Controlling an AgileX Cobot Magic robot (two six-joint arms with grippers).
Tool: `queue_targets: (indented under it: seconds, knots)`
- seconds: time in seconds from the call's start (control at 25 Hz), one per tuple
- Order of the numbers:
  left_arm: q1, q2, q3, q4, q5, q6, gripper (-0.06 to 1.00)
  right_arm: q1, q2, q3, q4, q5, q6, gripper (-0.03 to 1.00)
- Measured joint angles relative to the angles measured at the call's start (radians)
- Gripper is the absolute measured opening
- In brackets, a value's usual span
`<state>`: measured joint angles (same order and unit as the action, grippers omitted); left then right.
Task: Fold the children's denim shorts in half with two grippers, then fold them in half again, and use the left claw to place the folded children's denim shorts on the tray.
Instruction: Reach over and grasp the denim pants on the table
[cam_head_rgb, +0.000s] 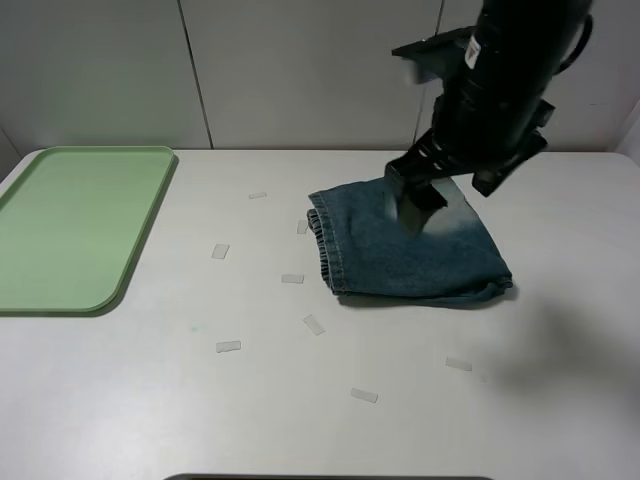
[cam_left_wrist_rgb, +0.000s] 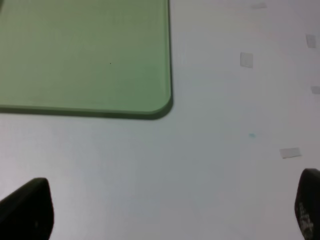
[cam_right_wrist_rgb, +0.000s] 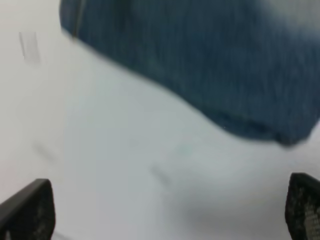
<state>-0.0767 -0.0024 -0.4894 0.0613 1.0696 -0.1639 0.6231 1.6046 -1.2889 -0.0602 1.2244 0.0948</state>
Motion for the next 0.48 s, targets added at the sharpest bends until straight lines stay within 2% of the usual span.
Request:
queue_targets:
  seconds: [0.48]
  knots:
    - [0.0, 0.0, 0.0, 0.0, 0.0, 0.0, 0.96, 0.0, -0.396, 0.321, 0.0, 0.001, -0.021, 0.7]
